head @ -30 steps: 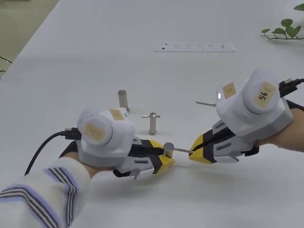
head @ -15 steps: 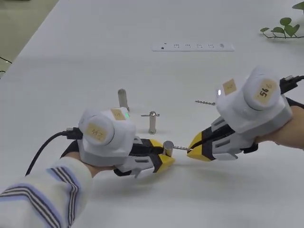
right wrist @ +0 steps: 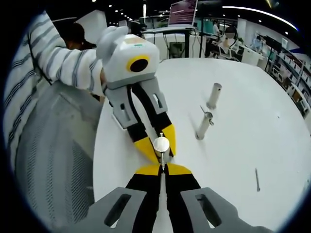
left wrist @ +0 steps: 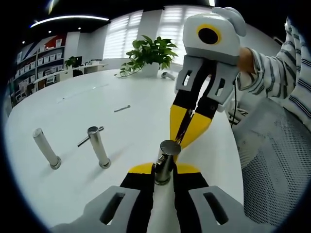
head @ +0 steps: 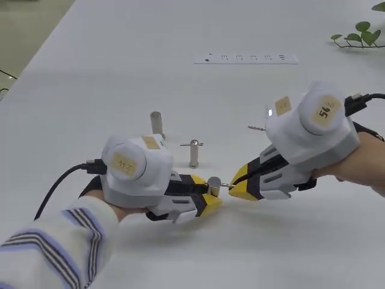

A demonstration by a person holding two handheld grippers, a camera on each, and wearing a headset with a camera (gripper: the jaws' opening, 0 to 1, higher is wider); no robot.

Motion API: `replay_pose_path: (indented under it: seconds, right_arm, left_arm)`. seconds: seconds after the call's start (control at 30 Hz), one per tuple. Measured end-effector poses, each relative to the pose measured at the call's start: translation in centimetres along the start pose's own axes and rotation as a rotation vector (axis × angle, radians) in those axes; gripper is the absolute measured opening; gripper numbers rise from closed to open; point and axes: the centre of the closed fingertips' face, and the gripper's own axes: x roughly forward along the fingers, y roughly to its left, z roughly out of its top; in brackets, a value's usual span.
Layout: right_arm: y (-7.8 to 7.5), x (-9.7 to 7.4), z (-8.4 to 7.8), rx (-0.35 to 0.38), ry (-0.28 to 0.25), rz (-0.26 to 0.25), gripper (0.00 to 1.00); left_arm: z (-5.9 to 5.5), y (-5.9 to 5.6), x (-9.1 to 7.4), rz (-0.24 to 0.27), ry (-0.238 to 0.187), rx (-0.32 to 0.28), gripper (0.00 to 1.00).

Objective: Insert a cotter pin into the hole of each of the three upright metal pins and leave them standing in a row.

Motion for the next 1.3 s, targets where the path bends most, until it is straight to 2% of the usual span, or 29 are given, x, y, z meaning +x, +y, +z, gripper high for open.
replay_pose_path:
  seconds: [0.2, 0.37, 0.57, 0.77, 0.93, 1.03, 1.3]
  right_arm:
    - [0.1, 0.4, 0.4, 0.003, 0.001, 0.008, 0.05]
    - [-0.3, 0.1, -0.5, -0.002, 0.016, -0.015, 0.18]
    - [-0.4, -0.8, -0.9, 0.027, 0.004, -0.014, 0.13]
    - [0.0, -0.6, 0.0, 0.019, -0.03, 0.001, 0.06]
    - [0.0, -0.3, 0.5, 0.027, -0.036, -0.001, 0.05]
    - [0.0, -0.2, 0.6, 0.038, -0.042, 0.0, 0.05]
    - [0.1, -0.1, 0.5, 0.049, -0.024, 0.003, 0.08]
  left_arm:
    - [-0.1, 0.0, 0.0, 0.002, -0.007, 0.0, 0.13]
    - [-0.1, -0.1, 0.0, 0.008, -0.015, 0.009, 0.13]
    - [-0.3, 0.0, 0.0, 0.014, -0.004, 0.013, 0.13]
    - [-0.4, 0.0, 0.1, 0.017, 0.001, 0.008, 0.13]
    - [-0.4, 0.1, 0.1, 0.015, 0.001, 0.008, 0.13]
    - [-0.5, 0.1, 0.1, 0.013, 0.001, 0.027, 0.13]
    - [-0.5, 0.1, 0.1, 0.012, 0.007, 0.038, 0.13]
